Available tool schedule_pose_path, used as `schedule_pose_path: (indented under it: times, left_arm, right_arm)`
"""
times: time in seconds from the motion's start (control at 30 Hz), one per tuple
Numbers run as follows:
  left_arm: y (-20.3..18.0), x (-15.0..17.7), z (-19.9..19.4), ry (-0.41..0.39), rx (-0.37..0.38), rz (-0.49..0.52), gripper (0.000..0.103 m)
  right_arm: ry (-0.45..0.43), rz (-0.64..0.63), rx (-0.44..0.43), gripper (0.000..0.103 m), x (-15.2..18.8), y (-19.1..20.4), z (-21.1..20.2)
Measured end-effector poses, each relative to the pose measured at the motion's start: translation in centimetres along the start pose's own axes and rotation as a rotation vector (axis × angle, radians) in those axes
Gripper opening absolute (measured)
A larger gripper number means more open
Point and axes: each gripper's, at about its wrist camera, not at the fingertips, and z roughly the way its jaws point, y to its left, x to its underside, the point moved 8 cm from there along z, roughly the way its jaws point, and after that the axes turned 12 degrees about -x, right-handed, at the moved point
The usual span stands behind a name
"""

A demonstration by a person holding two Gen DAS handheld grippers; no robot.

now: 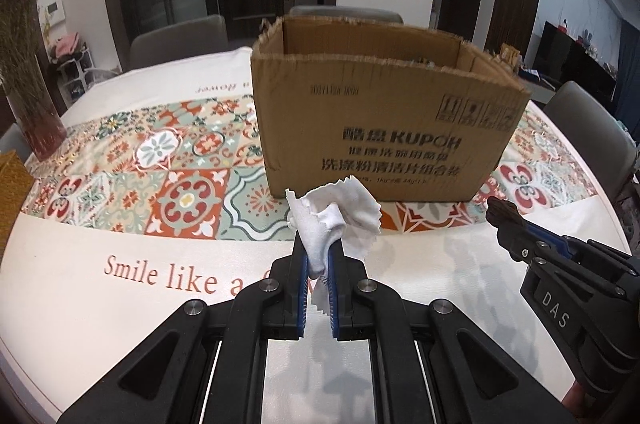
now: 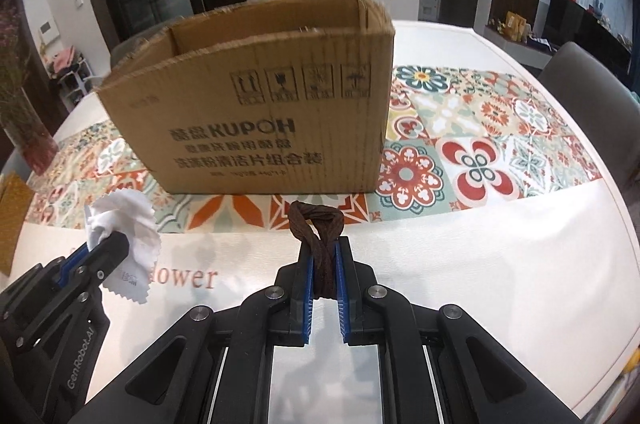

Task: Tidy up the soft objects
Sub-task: 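Carry the white cloth and hair tie over the box with both tools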

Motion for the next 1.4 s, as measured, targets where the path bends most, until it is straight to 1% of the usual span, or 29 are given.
schedule_pose_path:
  times: [0.03,0.13,0.2,0.47,0.77,0.87,1.07,1.4]
  left_arm:
    - [0.0,-0.1,-0.5,-0.009,0.001,-0.001,0.01]
    - [0.2,-0.5,-1.7,-0.036,0.004,-0.004,0.01]
    - [0.4,-0.8,-2.4,-0.051,0.005,-0.008,0.01]
    - [0.7,-1.8,-4.7,-0.093,0.007,-0.014,0.01]
    - [1.1,-5.0,-7.3,-0.162,0.01,-0.021,0.01]
    - [1.1,-5.9,-7.7,-0.18,0.003,-0.019,0.01]
    - [0.8,-7.8,-8.1,-0.186,0.01,-0.006,0.01]
    - [0.6,-11.4,-7.7,-0.202,0.016,-0.009,0.01]
  right_arm:
    - [-0.008,-0.003,-0.004,0.011,-0.5,-0.5,-0.5]
    - [-0.033,-0.017,-0.014,0.011,-1.0,0.2,-2.0]
    - [-0.045,-0.021,-0.019,0.011,-1.4,0.5,-2.2]
    - [-0.083,-0.035,-0.045,0.011,-2.4,1.4,-4.9]
    - [-0.138,-0.053,-0.079,0.011,-4.6,2.4,-7.3]
    - [-0.149,-0.055,-0.086,0.011,-5.3,2.5,-7.7]
    - [-0.152,-0.046,-0.098,0.011,-6.8,2.5,-7.7]
    - [-0.166,-0.044,-0.109,0.011,-10.3,2.7,-7.7]
